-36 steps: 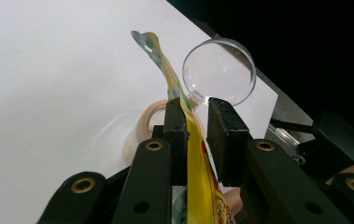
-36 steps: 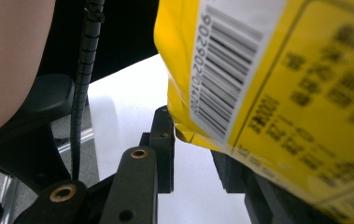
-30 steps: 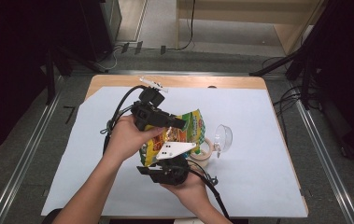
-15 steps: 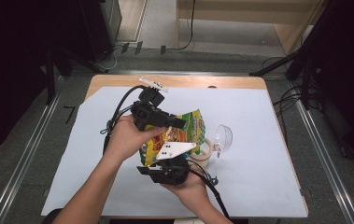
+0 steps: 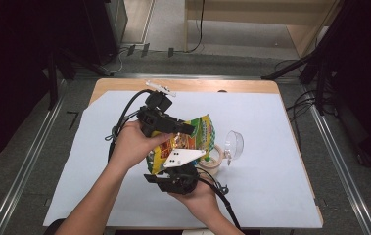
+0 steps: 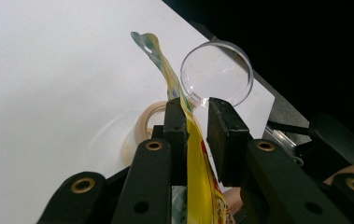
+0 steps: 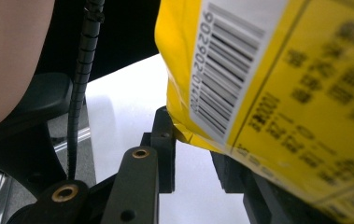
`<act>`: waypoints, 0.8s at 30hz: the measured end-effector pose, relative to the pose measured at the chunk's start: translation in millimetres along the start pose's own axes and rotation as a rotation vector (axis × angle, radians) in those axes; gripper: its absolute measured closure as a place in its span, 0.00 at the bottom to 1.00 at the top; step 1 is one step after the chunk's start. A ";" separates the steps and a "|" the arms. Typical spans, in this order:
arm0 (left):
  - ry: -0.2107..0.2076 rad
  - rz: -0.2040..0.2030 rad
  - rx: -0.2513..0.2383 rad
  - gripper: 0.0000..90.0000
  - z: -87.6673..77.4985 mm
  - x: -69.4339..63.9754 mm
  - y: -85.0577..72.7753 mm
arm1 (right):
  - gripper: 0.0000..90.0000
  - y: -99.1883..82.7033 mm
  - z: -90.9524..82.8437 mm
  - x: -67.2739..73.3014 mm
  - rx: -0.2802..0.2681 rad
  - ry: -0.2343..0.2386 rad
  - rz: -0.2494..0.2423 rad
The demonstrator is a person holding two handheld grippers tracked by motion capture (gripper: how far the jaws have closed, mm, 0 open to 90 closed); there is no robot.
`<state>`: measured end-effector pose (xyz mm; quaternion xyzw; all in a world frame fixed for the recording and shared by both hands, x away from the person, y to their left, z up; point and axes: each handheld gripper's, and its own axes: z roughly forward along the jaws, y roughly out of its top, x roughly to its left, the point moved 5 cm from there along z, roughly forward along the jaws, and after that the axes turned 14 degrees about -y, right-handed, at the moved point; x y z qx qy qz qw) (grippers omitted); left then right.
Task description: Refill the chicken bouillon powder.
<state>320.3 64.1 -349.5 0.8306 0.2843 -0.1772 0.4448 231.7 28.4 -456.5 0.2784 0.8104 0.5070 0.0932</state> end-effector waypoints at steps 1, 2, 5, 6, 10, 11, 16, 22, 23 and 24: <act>0.001 0.000 0.000 0.87 -0.2 0.0 0.1 | 0.81 0.3 -0.1 -0.1 -0.001 -0.001 -0.001; 0.000 -0.001 -0.003 0.87 -0.2 0.2 0.2 | 0.81 0.6 0.0 -0.4 -0.003 -0.002 -0.004; 0.003 -0.001 -0.002 0.87 -0.3 1.1 -0.1 | 0.81 0.7 0.6 0.0 0.001 0.004 0.001; 0.003 -0.001 -0.001 0.87 -0.4 1.4 -0.2 | 0.81 0.8 0.9 -0.4 -0.001 0.002 -0.001; 0.005 -0.003 0.003 0.87 -0.4 2.6 -0.4 | 0.81 0.0 2.5 -0.8 -0.001 0.002 -0.002; 0.005 0.000 0.002 0.87 -0.4 2.4 -0.1 | 0.81 0.0 2.5 -0.9 -0.001 0.001 -0.001; 0.011 -0.003 -0.003 0.88 -0.9 4.9 1.1 | 0.81 1.5 2.4 -1.9 -0.002 0.000 0.000; 0.008 -0.002 -0.005 0.88 -2.6 5.1 3.4 | 0.81 4.3 1.6 -2.6 0.004 0.003 0.003; 0.012 -0.001 -0.006 0.88 -3.1 4.8 3.7 | 0.81 5.2 1.1 -2.3 0.003 0.001 0.001; 0.012 -0.001 -0.006 0.88 -3.4 4.8 3.8 | 0.81 5.8 1.0 -2.0 0.000 0.001 -0.002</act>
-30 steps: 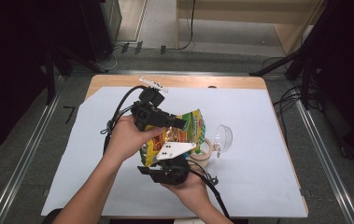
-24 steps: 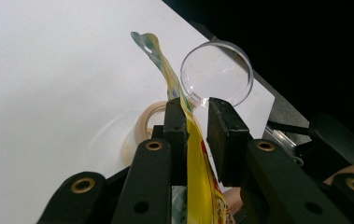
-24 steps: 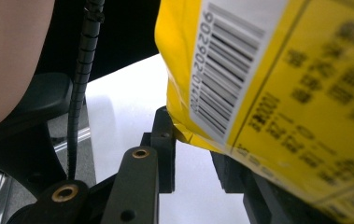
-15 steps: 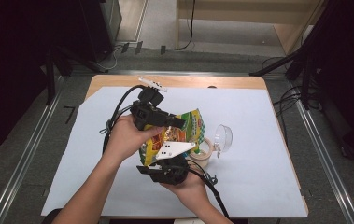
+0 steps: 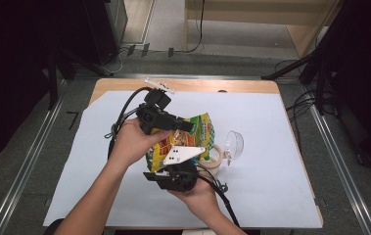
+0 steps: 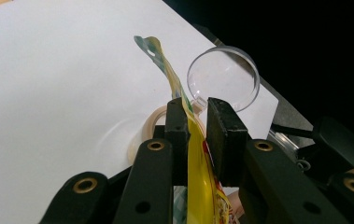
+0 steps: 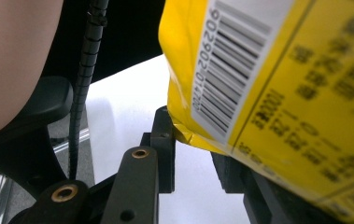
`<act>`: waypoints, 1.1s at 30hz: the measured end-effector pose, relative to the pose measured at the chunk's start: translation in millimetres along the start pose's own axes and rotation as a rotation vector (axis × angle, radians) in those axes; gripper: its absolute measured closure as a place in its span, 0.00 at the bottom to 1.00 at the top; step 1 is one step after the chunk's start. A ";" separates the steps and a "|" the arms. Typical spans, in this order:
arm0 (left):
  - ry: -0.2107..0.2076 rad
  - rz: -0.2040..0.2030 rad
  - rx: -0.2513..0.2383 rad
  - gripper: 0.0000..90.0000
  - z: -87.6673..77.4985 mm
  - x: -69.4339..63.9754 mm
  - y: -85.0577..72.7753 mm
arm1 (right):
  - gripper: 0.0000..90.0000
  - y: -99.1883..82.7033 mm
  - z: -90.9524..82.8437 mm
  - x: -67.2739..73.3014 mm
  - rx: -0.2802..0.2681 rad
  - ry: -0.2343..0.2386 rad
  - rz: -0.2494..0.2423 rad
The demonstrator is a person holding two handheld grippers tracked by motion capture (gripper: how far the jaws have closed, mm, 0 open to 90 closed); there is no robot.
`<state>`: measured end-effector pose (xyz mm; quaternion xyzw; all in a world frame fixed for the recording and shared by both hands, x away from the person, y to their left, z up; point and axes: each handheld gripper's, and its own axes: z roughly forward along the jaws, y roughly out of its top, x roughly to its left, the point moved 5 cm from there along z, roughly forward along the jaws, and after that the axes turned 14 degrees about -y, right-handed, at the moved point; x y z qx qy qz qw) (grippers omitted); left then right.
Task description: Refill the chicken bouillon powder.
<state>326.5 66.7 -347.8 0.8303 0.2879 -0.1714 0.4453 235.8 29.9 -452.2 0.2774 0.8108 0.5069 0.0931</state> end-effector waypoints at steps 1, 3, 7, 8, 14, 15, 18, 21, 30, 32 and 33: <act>0.003 -0.001 0.002 0.88 0.0 0.5 -0.2 | 0.81 0.2 0.1 0.4 0.000 0.001 0.003; 0.001 -0.006 0.008 0.88 1.1 2.5 -0.9 | 0.81 -0.1 1.5 0.6 0.001 0.007 0.012; -0.003 -0.003 0.005 0.88 2.4 2.5 -0.9 | 0.81 -1.8 2.1 -0.1 0.004 0.004 0.016; -0.001 -0.003 0.006 0.88 2.4 2.6 -0.9 | 0.81 -1.8 1.9 -0.3 0.004 0.003 0.015; 0.005 0.000 0.006 0.88 2.4 1.6 -0.3 | 0.81 -1.5 1.7 -0.5 0.001 0.004 0.016; 0.006 0.000 0.010 0.88 2.8 2.0 -0.5 | 0.81 -1.6 1.8 -0.7 0.001 0.004 0.017; -0.004 -0.005 0.009 0.88 3.9 3.4 -0.7 | 0.81 -2.7 2.3 -1.2 0.003 0.000 0.016; -0.005 -0.005 0.009 0.88 3.8 3.6 -0.3 | 0.81 -2.6 2.1 -1.8 0.002 -0.007 0.013; -0.025 -0.039 0.021 0.88 5.1 9.8 3.8 | 0.81 -0.9 1.5 -2.6 0.007 -0.010 0.019; -0.021 -0.047 0.021 0.88 4.3 10.9 5.9 | 0.81 0.9 1.2 -3.8 0.014 -0.011 0.016; -0.022 -0.046 0.015 0.88 3.8 11.2 7.2 | 0.81 2.1 1.4 -4.6 0.016 -0.009 0.017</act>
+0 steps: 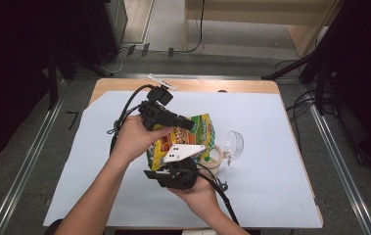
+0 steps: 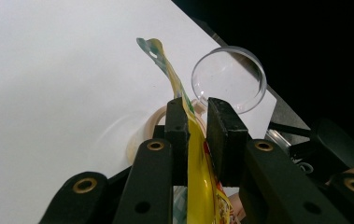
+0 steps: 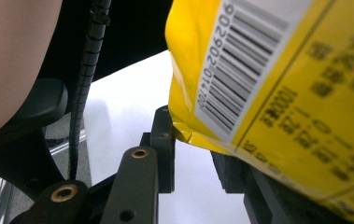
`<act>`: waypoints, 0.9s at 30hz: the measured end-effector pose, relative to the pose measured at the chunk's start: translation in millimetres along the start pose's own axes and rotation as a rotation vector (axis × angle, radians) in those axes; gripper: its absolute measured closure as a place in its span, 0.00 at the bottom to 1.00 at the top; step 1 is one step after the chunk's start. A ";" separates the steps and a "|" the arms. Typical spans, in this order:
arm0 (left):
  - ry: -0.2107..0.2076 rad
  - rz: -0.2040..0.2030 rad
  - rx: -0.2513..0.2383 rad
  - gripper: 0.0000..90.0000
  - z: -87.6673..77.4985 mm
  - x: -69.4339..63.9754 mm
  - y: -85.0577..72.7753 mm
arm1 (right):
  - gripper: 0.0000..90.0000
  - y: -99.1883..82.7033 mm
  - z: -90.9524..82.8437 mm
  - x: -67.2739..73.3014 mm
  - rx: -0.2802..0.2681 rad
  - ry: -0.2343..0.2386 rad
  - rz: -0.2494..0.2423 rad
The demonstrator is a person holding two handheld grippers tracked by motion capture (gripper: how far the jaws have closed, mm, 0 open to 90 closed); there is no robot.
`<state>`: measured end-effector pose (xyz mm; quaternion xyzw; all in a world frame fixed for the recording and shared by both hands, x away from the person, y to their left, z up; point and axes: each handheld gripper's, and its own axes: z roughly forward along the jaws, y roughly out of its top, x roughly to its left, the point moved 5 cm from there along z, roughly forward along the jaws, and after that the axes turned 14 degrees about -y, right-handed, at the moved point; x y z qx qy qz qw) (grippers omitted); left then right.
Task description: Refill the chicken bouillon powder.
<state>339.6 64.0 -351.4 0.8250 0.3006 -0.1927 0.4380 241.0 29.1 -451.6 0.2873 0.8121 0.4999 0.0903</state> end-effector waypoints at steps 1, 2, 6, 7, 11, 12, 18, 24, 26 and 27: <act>0.003 0.000 0.006 0.88 -0.5 0.4 1.7 | 0.81 1.2 0.3 -1.0 0.001 -0.002 0.002; 0.003 0.000 0.010 0.88 -0.4 0.8 2.6 | 0.81 2.5 0.4 -1.9 -0.003 -0.004 0.004; 0.003 -0.002 0.017 0.88 2.0 3.3 4.0 | 0.81 3.4 0.7 -2.8 0.000 0.000 0.024; 0.005 0.001 0.015 0.88 2.2 3.4 3.9 | 0.81 3.1 1.0 -3.2 -0.001 -0.001 0.023; 0.009 0.009 0.015 0.88 2.7 4.2 4.5 | 0.81 2.7 2.8 -5.4 0.002 -0.005 0.025; 0.008 0.008 0.016 0.88 3.1 4.3 4.6 | 0.81 2.6 2.6 -5.6 0.000 -0.004 0.025; 0.006 0.017 0.018 0.88 7.8 4.2 3.9 | 0.81 -0.9 1.3 -7.8 0.007 -0.009 0.016; 0.005 0.017 0.011 0.87 8.2 3.4 3.3 | 0.81 -1.9 0.0 -8.2 0.014 -0.007 0.019; 0.010 0.022 0.010 0.88 7.7 2.9 3.0 | 0.81 -1.9 -0.1 -7.7 0.015 -0.009 0.017; 0.008 0.024 0.007 0.87 7.3 2.6 2.8 | 0.81 -1.8 -0.1 -7.7 0.013 -0.011 0.014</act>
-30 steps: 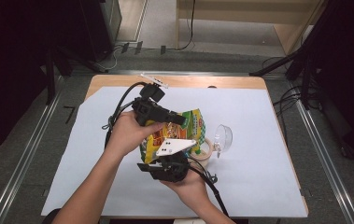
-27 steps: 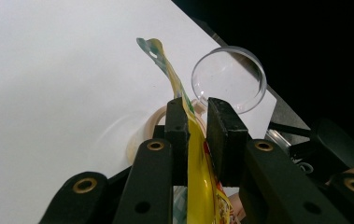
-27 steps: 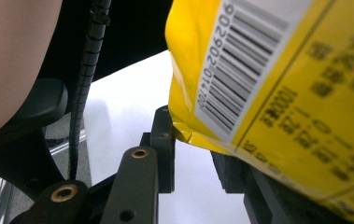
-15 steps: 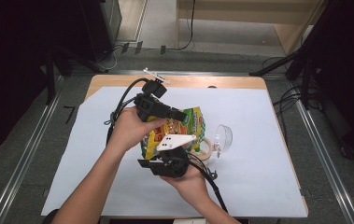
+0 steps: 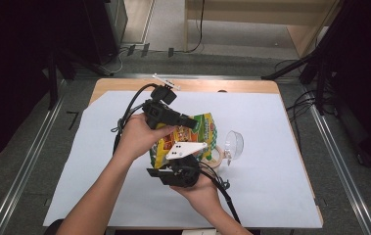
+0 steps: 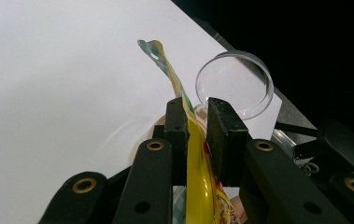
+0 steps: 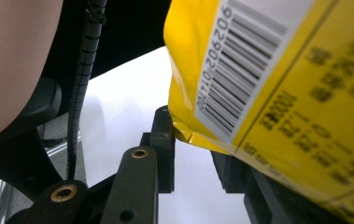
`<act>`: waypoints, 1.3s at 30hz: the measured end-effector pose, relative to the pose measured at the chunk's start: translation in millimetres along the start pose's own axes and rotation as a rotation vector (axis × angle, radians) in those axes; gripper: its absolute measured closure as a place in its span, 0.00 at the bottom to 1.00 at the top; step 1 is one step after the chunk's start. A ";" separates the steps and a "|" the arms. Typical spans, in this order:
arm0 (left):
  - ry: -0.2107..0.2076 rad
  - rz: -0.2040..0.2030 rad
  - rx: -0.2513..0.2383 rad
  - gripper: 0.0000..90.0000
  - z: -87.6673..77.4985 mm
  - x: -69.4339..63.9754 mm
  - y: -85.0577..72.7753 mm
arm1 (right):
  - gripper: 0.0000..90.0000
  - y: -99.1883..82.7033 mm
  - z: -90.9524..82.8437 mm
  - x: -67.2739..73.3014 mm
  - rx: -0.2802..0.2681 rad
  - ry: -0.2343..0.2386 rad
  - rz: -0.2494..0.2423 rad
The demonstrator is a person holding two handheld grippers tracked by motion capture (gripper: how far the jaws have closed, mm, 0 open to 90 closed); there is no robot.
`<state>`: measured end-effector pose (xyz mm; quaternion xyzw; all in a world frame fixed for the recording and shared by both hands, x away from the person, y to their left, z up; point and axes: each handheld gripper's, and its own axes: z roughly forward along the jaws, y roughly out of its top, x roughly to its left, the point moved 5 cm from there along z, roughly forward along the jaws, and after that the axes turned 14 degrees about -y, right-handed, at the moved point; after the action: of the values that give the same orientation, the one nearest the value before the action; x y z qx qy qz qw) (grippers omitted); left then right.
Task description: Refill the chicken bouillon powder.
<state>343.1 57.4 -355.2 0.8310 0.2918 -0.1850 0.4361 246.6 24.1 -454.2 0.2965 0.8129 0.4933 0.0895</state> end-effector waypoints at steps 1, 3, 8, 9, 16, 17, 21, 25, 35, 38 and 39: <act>-0.002 0.002 -0.002 0.87 -0.4 -0.1 -0.3 | 0.81 0.0 0.0 0.0 0.000 -0.003 -0.003; 0.000 -0.001 -0.006 0.87 -1.2 -0.1 -0.9 | 0.81 0.3 0.6 -0.2 -0.002 -0.004 -0.009; 0.002 0.000 -0.010 0.88 -3.6 0.1 -1.7 | 0.81 0.9 1.8 1.2 0.002 -0.001 -0.014; 0.002 -0.001 -0.012 0.88 -3.9 -0.1 -1.8 | 0.81 1.0 1.7 1.5 0.001 0.000 -0.014; 0.001 0.004 -0.014 0.87 -4.9 -2.1 -2.8 | 0.81 1.0 0.7 2.7 0.000 -0.002 -0.028; 0.002 0.003 -0.014 0.87 -5.3 -2.3 -2.9 | 0.81 1.2 0.6 3.1 0.000 -0.001 -0.028; 0.004 0.006 -0.016 0.87 -6.7 -2.9 -3.2 | 0.81 1.7 0.9 3.5 0.000 -0.002 -0.033; 0.003 0.003 -0.017 0.87 -7.7 -3.8 -3.4 | 0.81 2.5 0.6 4.9 -0.003 -0.002 -0.035; 0.005 0.004 -0.013 0.87 -7.4 -4.2 -3.6 | 0.81 2.1 0.7 6.2 -0.006 0.000 -0.031; 0.003 0.003 -0.013 0.87 -7.6 -4.0 -3.7 | 0.81 2.1 0.8 6.6 -0.006 0.000 -0.031; 0.003 0.002 -0.014 0.87 -7.8 -4.0 -3.6 | 0.81 2.3 1.0 6.3 -0.010 -0.003 -0.035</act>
<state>338.1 64.3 -350.8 0.8285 0.2928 -0.1809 0.4417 242.8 29.2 -451.7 0.2824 0.8152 0.4954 0.1010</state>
